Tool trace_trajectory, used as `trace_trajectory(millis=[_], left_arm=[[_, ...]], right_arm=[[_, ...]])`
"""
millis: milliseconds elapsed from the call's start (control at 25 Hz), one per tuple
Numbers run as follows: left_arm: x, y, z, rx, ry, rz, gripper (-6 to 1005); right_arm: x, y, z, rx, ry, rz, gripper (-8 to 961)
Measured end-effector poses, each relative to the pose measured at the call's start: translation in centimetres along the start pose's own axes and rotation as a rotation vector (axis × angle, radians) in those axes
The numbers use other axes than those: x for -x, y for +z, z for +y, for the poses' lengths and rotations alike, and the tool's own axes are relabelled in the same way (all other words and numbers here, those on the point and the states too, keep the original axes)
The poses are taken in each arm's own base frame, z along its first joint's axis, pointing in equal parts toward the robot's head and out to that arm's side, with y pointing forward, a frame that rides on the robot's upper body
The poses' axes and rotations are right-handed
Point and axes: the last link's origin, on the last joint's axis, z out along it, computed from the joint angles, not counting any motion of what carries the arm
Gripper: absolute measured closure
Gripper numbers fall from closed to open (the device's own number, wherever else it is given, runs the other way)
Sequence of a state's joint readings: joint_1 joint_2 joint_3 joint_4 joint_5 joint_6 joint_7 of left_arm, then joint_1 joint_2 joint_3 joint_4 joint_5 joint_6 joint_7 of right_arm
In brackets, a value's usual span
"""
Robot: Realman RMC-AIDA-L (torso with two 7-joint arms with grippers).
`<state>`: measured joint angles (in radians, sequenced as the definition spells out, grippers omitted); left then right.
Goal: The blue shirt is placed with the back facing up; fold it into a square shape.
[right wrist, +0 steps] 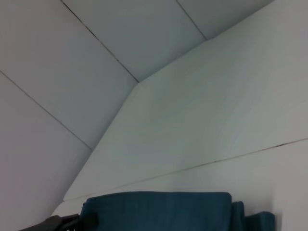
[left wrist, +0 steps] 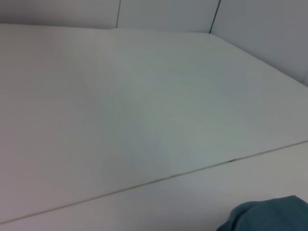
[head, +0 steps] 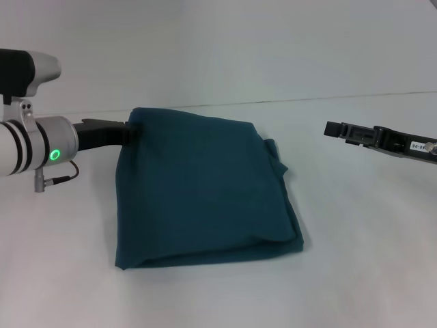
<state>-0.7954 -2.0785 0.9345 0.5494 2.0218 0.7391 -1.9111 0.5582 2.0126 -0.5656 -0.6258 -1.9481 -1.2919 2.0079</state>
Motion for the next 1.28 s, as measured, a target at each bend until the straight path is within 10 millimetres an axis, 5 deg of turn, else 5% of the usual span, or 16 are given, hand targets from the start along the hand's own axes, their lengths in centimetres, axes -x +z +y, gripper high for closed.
trace_trajectory(millis=[600, 680, 960, 1280], left_arm=[[1.2, -0.6, 0.0, 0.010, -0.012, -0.001, 884], [1.5, -1.3, -0.3, 0.011, -0.032, 0.017, 806], [2.2, -6.2, -1.6, 0.039, -0.136, 0.152, 600], [5.2, -12.0, 0.1, 0.334, -0.196, 0.320, 365]], right_arm=[[-0.1, 0.2, 0.1, -0.001, -0.007, 0.011, 34], [-0.1, 0.2, 0.0, -0.002, -0.008, 0.011, 34], [-0.2, -0.6, 0.3, 0.035, -0.071, -0.008, 33], [-2.1, -2.6, 2.1, 0.215, -0.265, -0.046, 31]])
